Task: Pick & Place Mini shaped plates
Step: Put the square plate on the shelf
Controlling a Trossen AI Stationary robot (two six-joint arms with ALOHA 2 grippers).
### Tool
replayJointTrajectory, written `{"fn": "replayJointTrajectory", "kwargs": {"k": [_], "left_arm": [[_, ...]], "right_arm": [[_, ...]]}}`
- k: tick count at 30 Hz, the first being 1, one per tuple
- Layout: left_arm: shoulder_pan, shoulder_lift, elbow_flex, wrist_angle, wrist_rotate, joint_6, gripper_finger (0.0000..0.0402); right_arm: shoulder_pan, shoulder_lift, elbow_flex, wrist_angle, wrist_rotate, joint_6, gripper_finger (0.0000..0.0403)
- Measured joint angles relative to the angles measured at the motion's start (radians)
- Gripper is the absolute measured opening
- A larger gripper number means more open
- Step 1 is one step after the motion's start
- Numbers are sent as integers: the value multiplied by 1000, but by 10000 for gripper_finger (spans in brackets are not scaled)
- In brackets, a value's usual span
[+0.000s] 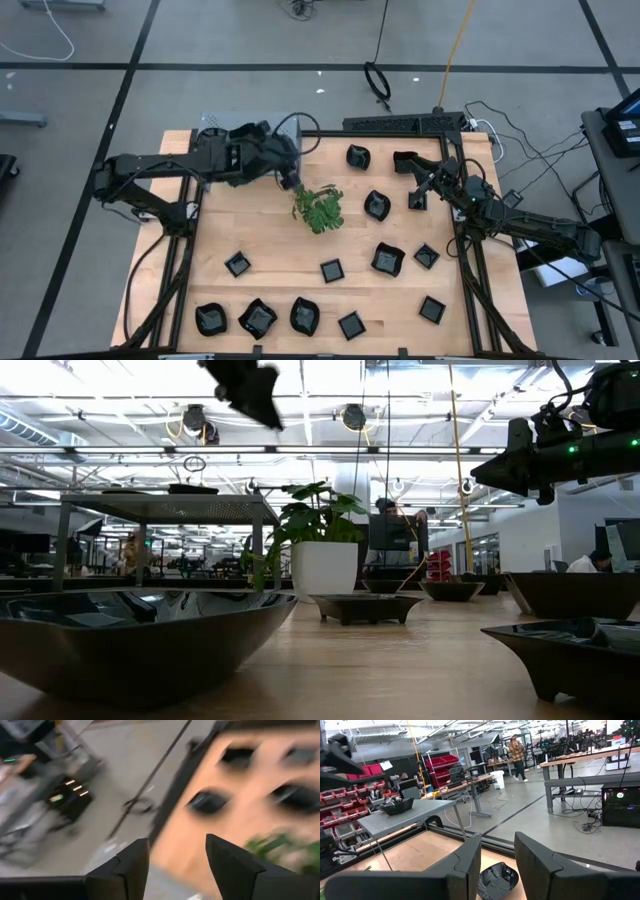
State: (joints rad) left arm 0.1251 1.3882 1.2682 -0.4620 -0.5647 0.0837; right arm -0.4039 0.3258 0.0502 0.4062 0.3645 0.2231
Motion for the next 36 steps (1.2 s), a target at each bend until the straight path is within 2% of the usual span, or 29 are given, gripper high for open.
{"fn": "replayJointTrajectory", "kwargs": {"k": [3,7,12,19,23,25,30,36], "left_arm": [[-53,17,0,107,65,-75,197],[-116,58,0,167,95,-168,200],[-186,127,0,165,106,-351,200],[-246,245,-1,147,204,-610,200],[-272,281,6,143,223,-704,200],[-281,288,34,72,240,-740,200],[-296,289,139,-245,312,-855,200],[-309,289,176,-603,564,-1164,200]], "right_arm": [[0,0,0,0,0,0,105],[0,1,0,0,0,0,105],[0,1,0,0,0,0,105],[0,1,0,0,0,0,105],[0,1,0,0,0,0,105],[0,1,0,0,0,0,105],[0,1,0,0,0,0,105],[0,1,0,0,0,0,105]]}}
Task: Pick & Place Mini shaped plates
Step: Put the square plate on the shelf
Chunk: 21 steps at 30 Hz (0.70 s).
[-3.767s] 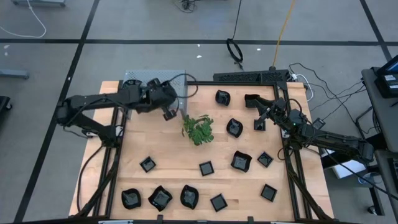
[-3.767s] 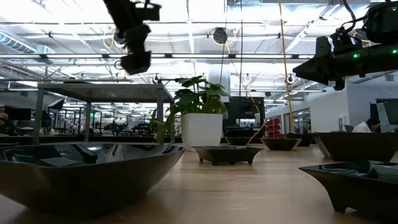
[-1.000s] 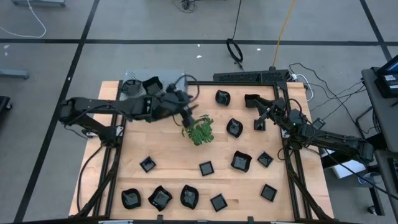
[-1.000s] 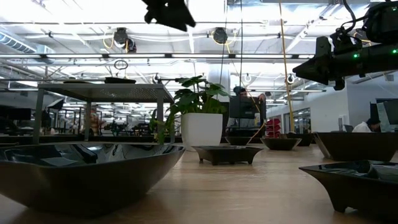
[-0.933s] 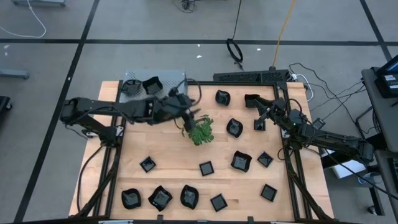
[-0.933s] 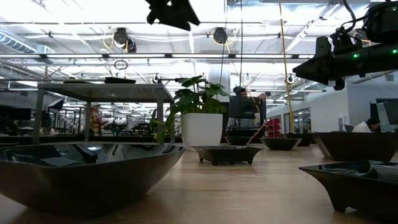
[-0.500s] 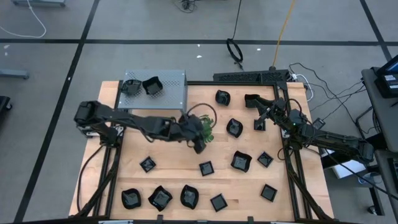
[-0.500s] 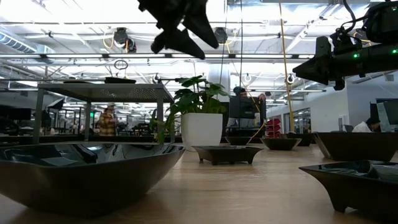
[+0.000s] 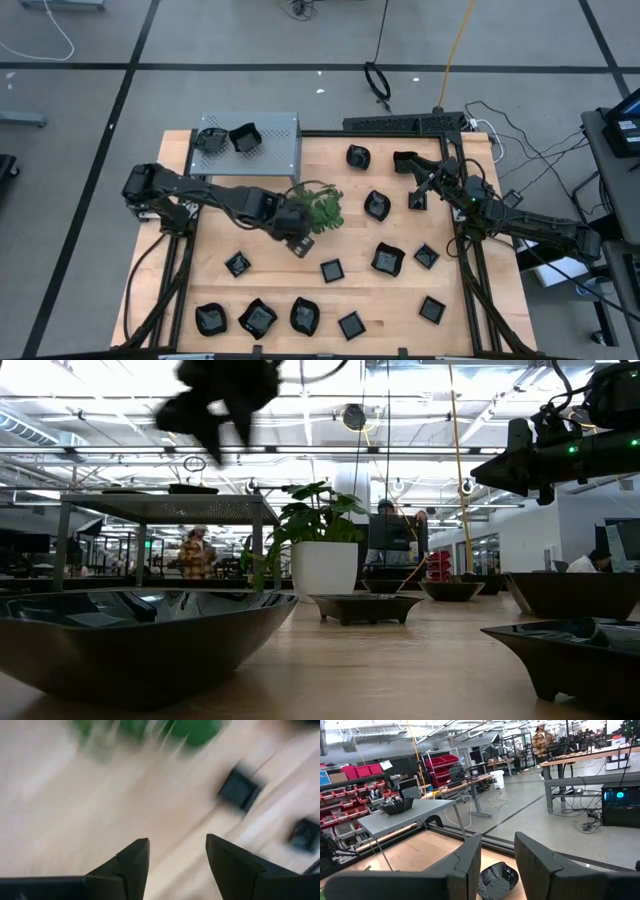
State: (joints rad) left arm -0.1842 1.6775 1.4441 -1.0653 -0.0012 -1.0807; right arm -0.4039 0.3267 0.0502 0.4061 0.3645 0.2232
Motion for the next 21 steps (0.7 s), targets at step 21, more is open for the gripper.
{"fn": "replayJointTrajectory", "kwargs": {"k": [21], "left_arm": [[-262,1,-323,-46,94,-283,200]], "right_arm": [[0,0,0,0,0,0,105]]}}
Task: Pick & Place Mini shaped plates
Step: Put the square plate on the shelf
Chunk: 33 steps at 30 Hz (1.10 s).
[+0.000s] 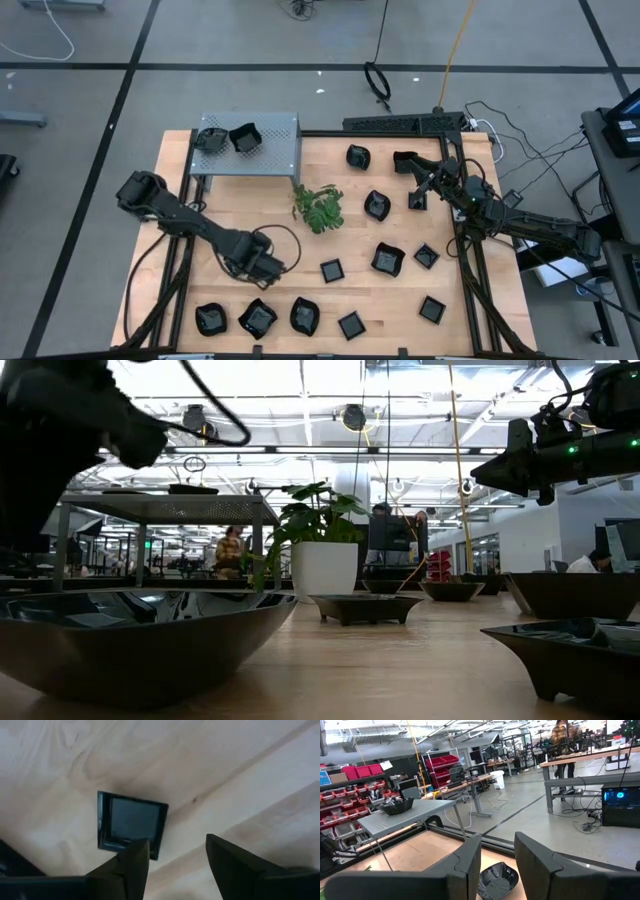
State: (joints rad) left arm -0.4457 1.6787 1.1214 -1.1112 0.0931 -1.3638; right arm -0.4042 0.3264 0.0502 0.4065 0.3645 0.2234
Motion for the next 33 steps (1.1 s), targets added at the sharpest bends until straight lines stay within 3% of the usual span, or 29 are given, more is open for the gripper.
{"fn": "replayJointTrajectory", "kwargs": {"k": [9,19,23,33], "left_arm": [[-19,0,-111,123,-4,-9,200],[-19,0,-203,142,11,-56,192],[-19,0,-203,167,8,-56,156],[-18,-2,-202,194,13,-57,11]], "right_arm": [[0,0,0,0,0,0,105],[0,0,0,0,0,0,105],[0,0,0,0,0,0,105],[0,0,0,0,0,0,105]]}}
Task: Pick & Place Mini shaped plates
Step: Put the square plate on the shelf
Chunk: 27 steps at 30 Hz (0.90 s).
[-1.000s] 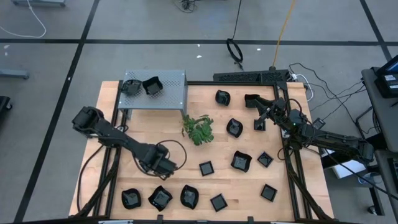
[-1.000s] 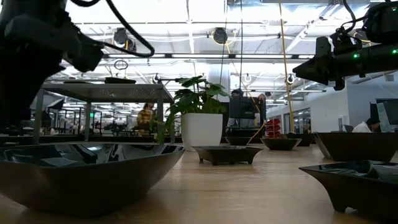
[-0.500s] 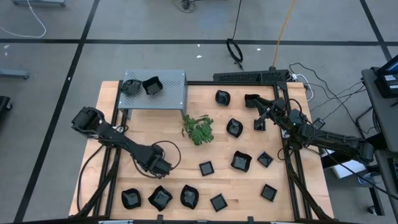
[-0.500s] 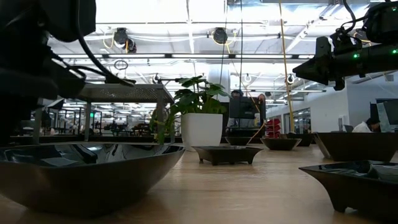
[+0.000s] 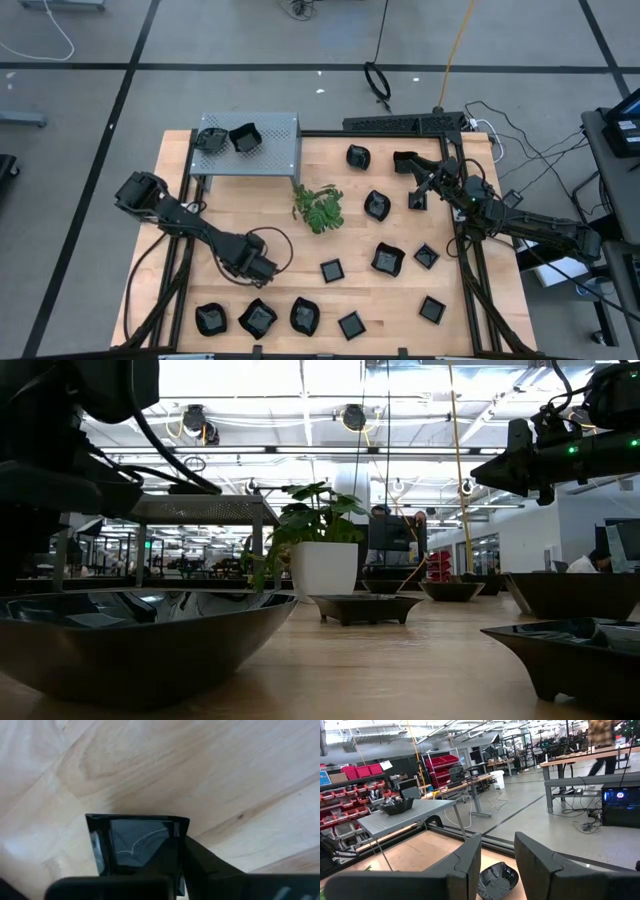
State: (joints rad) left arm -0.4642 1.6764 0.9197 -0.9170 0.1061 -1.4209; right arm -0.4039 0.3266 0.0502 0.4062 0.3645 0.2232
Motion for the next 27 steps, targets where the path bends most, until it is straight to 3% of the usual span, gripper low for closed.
{"fn": "replayJointTrajectory", "kwargs": {"k": [10,16,22,27], "left_arm": [[9,-24,63,-1,1,9,7],[33,-79,164,-12,-59,126,4],[72,-111,307,-24,-236,318,14],[124,-105,450,2,-426,679,4]], "right_arm": [[0,0,0,0,0,0,105],[0,0,0,0,0,0,105],[0,0,0,0,0,0,105],[0,0,0,0,0,0,105]]}}
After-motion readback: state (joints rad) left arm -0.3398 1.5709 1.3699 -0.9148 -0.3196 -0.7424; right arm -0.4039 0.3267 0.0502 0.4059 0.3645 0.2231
